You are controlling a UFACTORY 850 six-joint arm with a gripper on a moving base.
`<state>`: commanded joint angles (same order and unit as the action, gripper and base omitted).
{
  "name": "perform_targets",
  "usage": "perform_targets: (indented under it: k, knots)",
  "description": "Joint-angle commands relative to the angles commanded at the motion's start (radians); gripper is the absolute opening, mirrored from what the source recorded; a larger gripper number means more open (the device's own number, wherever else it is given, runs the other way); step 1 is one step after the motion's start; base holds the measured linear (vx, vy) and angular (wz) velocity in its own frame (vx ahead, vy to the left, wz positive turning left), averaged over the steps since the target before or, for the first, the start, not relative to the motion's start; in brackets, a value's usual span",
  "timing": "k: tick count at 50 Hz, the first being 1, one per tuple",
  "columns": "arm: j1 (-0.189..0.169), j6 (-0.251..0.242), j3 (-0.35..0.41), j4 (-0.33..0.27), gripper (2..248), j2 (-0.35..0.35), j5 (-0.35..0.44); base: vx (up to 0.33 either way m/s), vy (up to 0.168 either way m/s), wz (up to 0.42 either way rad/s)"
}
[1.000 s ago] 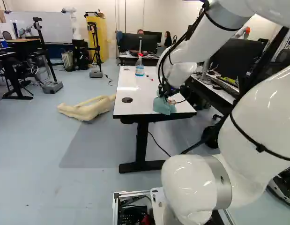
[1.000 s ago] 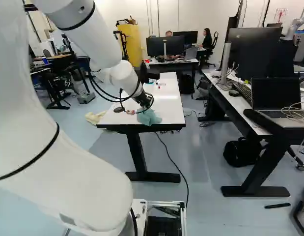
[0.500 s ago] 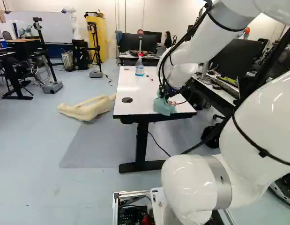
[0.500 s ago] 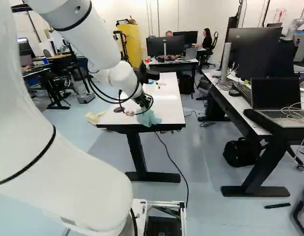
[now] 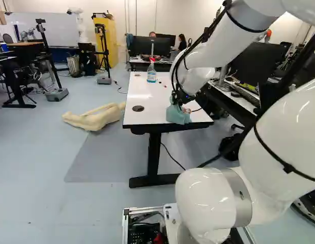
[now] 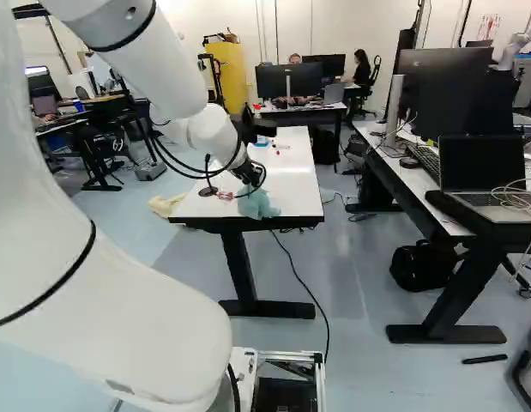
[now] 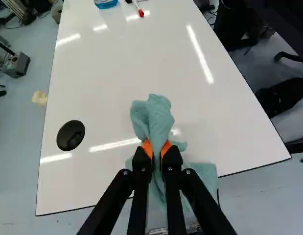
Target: Clean the table with the green towel
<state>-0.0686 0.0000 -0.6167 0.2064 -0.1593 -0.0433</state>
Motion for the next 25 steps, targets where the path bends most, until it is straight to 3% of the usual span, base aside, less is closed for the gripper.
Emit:
perform_targets:
  k: [25]
  knots:
    - [0.089, 0.0, -0.059, 0.0, 38, 0.029, 0.0, 0.0, 0.0, 0.0]
